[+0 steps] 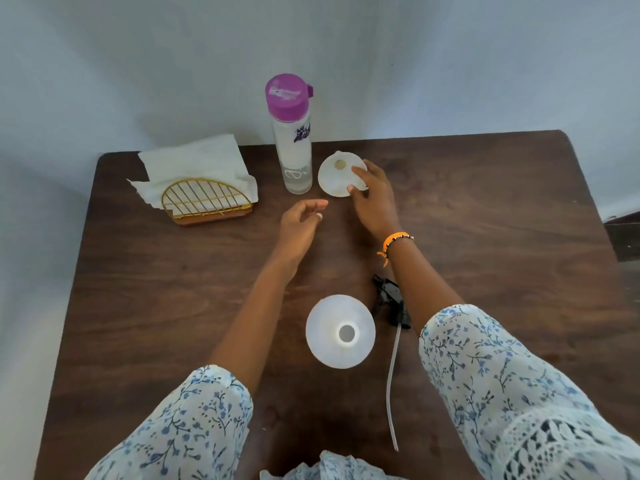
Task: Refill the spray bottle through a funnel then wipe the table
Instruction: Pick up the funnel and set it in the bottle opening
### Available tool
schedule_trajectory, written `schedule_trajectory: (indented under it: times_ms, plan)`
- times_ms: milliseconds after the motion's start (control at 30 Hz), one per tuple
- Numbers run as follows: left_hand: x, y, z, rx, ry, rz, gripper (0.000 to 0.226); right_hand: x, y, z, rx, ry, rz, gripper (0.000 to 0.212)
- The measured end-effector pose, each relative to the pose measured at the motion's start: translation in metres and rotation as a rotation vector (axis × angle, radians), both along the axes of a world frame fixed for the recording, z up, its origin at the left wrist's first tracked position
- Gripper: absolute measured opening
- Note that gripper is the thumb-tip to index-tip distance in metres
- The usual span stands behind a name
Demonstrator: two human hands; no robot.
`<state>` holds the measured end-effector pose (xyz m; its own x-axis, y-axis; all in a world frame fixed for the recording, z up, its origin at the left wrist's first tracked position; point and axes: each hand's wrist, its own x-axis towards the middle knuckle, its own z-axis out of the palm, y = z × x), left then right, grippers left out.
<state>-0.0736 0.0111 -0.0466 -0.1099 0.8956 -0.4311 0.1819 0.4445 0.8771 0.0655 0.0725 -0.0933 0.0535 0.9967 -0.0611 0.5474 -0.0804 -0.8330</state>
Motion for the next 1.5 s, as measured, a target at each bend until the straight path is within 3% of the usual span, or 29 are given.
schedule_trajectory:
  times_ms: [333, 567, 867, 1233, 1500]
  plan:
    - [0.001, -0.028, 0.009, 0.016, -0.106, 0.062, 0.028, 0.002, -0.035, 0.026, 0.041, 0.238, -0.314, 0.023]
    - [-0.002, -0.089, 0.043, 0.079, -0.146, 0.035, 0.023, 0.008, -0.106, 0.081, 0.101, 0.395, -0.165, 0.027]
    - [-0.004, -0.159, 0.054, 0.156, -0.162, -0.006, 0.012, 0.029, -0.189, 0.125, 0.015, 0.624, -0.045, 0.036]
    - [0.004, -0.181, 0.054, 0.210, -0.084, -0.122, 0.034, 0.029, -0.215, 0.135, 0.089, 0.392, -0.033, 0.037]
    - [0.009, -0.181, 0.055, 0.250, -0.053, -0.113, 0.029, 0.025, -0.214, 0.146, 0.152, 0.264, -0.056, 0.037]
